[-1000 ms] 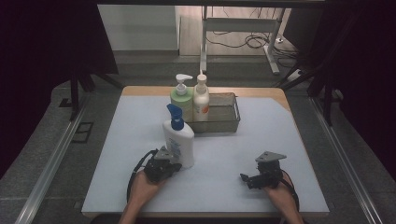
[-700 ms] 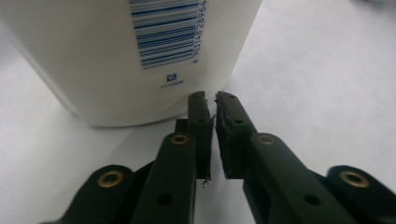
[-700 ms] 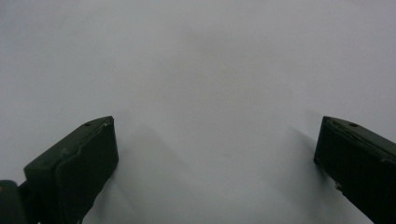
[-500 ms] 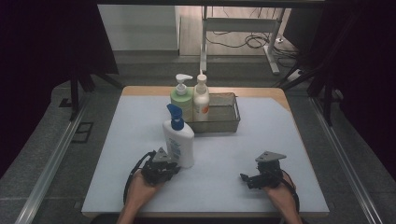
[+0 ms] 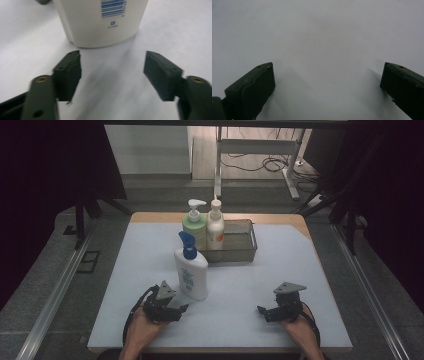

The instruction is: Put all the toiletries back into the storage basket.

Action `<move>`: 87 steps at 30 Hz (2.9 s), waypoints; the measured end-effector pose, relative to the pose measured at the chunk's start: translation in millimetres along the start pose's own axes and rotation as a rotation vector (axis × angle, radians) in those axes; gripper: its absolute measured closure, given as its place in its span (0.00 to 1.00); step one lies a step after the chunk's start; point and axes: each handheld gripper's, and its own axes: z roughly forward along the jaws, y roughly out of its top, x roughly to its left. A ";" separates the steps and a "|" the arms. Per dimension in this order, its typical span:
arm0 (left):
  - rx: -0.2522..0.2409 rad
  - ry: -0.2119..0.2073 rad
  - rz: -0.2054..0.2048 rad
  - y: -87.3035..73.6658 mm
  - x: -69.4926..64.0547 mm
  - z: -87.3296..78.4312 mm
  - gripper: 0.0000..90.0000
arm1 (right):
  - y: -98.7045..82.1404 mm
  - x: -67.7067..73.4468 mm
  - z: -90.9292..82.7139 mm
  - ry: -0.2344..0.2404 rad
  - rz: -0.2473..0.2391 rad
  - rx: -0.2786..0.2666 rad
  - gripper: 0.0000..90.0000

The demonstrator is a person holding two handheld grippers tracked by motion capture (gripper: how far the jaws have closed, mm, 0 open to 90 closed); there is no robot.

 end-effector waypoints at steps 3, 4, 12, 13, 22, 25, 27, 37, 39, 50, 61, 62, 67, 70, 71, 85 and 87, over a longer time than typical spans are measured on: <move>-0.006 0.016 -0.009 -2.6 0.8 -2.9 0.23 | 0.0 0.0 -0.1 0.001 0.001 0.000 0.00; -0.010 0.022 -0.015 -3.5 0.9 -3.7 0.21 | 0.0 0.0 -0.1 0.000 0.001 0.000 0.00; -0.008 0.040 -0.045 -15.2 6.5 -9.1 0.14 | 0.1 0.0 -0.1 0.001 0.003 0.001 0.00; -0.006 0.040 -0.051 -17.1 7.8 -9.2 0.14 | 0.1 -0.1 -0.1 0.001 0.002 0.001 0.00; 0.025 0.050 -0.086 -29.1 16.3 -4.1 0.14 | 0.5 -0.1 -0.2 0.004 0.004 0.005 0.00; 0.048 0.067 -0.079 -32.0 17.5 -0.8 0.14 | 0.8 -0.3 -0.3 0.005 0.003 0.006 0.00; 0.042 0.060 -0.089 -34.1 18.4 0.3 0.14 | 0.9 -0.3 -0.2 0.004 0.003 0.006 0.00; 0.022 0.055 -0.089 -37.2 19.9 0.7 0.14 | 2.7 2.2 -1.9 0.021 -0.014 0.004 0.00; 0.022 0.055 -0.088 -37.3 19.9 0.8 0.14 | 3.6 3.2 -3.7 0.018 -0.026 -0.002 0.00; 0.022 0.059 -0.088 -37.4 19.4 0.9 0.14 | 14.7 6.8 -16.3 0.040 -0.053 -0.055 0.00; 0.024 0.059 -0.087 -37.5 19.5 0.8 0.14 | 32.5 15.8 -19.8 0.104 -0.066 -0.088 0.00; 0.024 0.058 -0.088 -37.5 19.4 0.8 0.14 | 34.3 16.8 -19.9 0.109 -0.066 -0.091 0.00; 0.023 0.057 -0.087 -37.5 19.7 0.8 0.14 | 43.4 23.3 -18.8 0.141 -0.072 -0.096 0.00; 0.023 0.057 -0.087 -37.5 19.7 0.9 0.14 | 47.5 25.8 -17.2 0.152 -0.071 -0.095 0.00; 0.023 0.057 -0.087 -37.5 19.7 0.9 0.14 | 49.1 26.8 -16.4 0.153 -0.072 -0.098 0.00; 0.023 0.056 -0.089 -37.5 19.9 0.9 0.14 | 75.1 48.2 -0.5 0.229 -0.076 -0.086 0.00; 0.022 0.056 -0.088 -37.5 19.9 0.9 0.14 | 79.3 50.9 1.7 0.237 -0.066 -0.091 0.00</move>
